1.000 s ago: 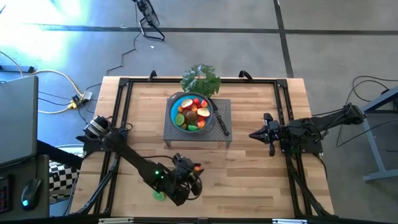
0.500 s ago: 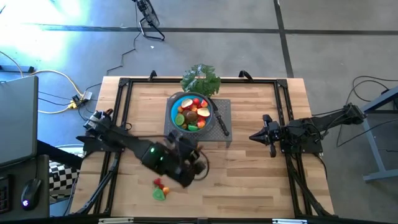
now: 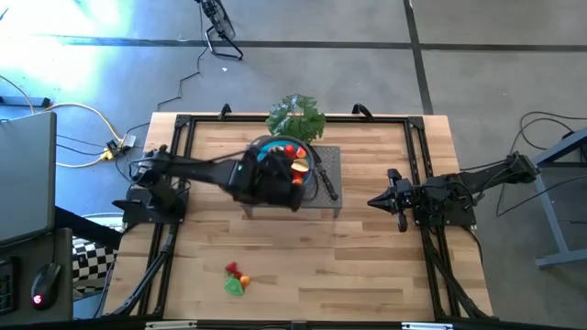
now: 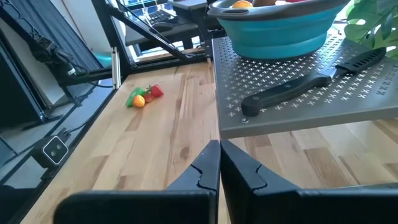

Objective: Pick & Place Fruit
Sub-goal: Put the pear into the blue strainer bowl on the shelf

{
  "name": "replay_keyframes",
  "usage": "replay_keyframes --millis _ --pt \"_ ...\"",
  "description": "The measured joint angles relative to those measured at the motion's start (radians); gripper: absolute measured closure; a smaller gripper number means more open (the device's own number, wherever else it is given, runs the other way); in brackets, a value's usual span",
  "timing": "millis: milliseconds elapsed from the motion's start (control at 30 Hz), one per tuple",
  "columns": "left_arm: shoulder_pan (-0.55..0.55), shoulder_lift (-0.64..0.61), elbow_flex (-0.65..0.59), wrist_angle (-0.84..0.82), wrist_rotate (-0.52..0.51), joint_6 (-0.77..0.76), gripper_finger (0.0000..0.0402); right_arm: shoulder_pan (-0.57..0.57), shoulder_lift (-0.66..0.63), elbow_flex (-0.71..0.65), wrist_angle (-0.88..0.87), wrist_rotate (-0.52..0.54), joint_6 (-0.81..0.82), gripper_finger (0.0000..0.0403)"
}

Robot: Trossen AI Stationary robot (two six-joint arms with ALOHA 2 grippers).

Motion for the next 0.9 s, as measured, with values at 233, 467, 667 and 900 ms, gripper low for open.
replay_keyframes --millis 233,467,667,900 --pt "0.122 0.002 -0.008 0.038 0.097 0.085 0.0284 0.000 0.000 0.000 0.000 0.000 0.000 0.0399" --pt "0.178 0.002 -0.008 0.038 0.181 0.112 0.0270 0.000 0.000 0.000 0.000 0.000 0.000 0.0399" --pt "0.177 0.002 -0.008 0.049 0.182 0.132 0.0258 0.000 0.000 0.000 0.000 0.000 -0.001 0.0399" --pt "0.177 0.002 -0.008 0.120 0.182 0.194 0.0257 0.000 0.000 0.000 0.000 -0.002 -0.001 0.0399"
